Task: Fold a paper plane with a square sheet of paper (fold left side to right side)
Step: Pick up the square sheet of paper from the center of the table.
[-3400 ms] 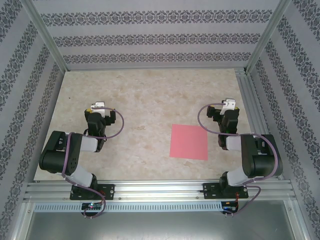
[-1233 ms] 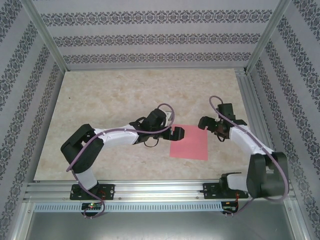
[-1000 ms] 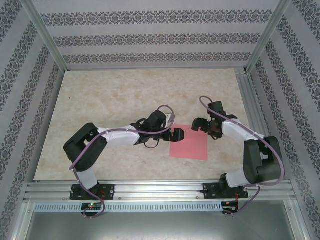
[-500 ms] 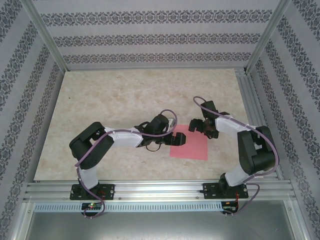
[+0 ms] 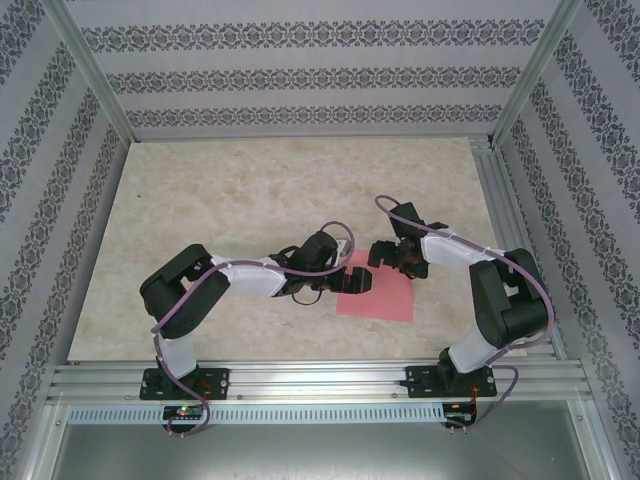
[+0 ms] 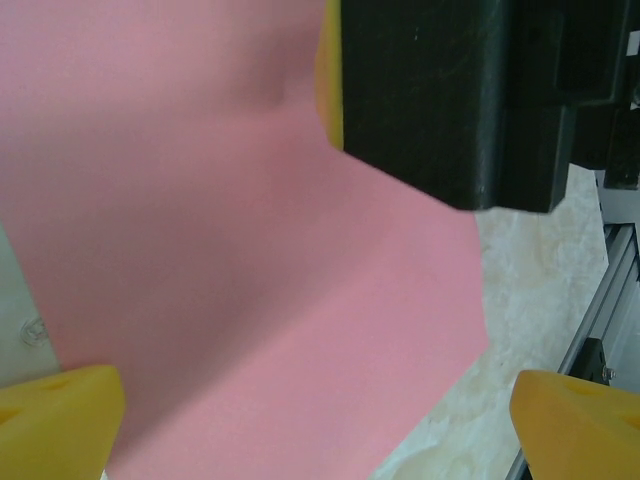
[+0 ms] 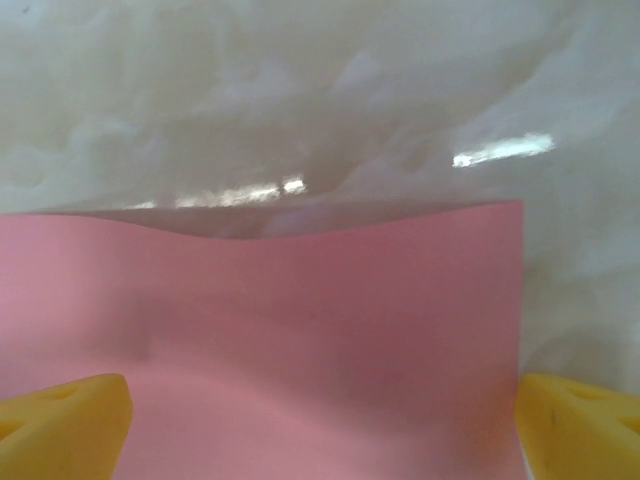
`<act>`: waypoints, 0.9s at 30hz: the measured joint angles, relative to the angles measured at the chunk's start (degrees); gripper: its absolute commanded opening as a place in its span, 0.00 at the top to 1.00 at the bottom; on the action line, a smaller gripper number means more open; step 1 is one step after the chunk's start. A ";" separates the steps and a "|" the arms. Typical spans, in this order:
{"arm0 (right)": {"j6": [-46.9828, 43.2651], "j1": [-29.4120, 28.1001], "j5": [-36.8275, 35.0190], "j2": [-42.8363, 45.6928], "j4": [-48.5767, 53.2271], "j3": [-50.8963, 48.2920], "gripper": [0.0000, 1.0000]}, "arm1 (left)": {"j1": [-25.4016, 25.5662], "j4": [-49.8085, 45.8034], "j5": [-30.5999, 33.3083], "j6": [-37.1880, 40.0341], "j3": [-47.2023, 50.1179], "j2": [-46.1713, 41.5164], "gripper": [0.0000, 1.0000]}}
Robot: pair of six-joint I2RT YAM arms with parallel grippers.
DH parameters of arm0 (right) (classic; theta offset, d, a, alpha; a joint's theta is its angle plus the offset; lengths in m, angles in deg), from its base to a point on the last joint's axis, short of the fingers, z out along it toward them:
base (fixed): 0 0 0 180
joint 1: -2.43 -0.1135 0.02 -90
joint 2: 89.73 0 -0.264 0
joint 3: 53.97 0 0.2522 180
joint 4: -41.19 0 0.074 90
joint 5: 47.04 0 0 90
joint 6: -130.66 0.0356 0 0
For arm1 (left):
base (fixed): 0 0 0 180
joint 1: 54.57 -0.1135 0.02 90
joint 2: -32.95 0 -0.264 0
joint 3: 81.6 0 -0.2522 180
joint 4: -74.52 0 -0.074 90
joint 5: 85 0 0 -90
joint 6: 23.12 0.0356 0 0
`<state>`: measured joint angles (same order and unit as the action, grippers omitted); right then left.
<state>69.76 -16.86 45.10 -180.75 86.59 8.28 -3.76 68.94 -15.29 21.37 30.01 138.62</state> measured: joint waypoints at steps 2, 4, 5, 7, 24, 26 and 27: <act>0.22 -0.44 1.22 0.00 0.15 0.20 0.04 | 0.00 0.13 0.02 -0.04 0.04 0.00 0.00; 0.44 -0.79 2.43 0.00 0.39 0.39 0.07 | 0.00 0.44 0.02 -0.04 0.24 0.00 0.00; 0.50 -0.87 2.73 0.00 0.52 0.46 0.09 | 0.00 0.59 0.02 -0.07 0.31 0.00 0.00; 0.92 -0.96 3.74 0.00 0.76 0.55 0.14 | 0.00 0.81 0.02 -0.15 0.39 0.00 0.00; -0.66 0.46 16.06 5.01 -4.04 -1.77 0.66 | -1.33 0.37 1.81 -0.42 3.91 -5.18 0.00; -0.46 1.84 19.32 6.69 -6.84 -3.78 0.67 | -2.86 -0.63 2.03 0.20 4.85 -8.63 0.00; -0.26 2.69 21.07 7.43 -8.17 -4.83 0.68 | -3.89 -1.07 2.21 0.48 5.25 -10.51 0.00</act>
<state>69.50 -14.17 66.17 -173.32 78.42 3.45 -7.65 67.87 -13.08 21.85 35.25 128.10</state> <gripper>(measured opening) 0.331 0.997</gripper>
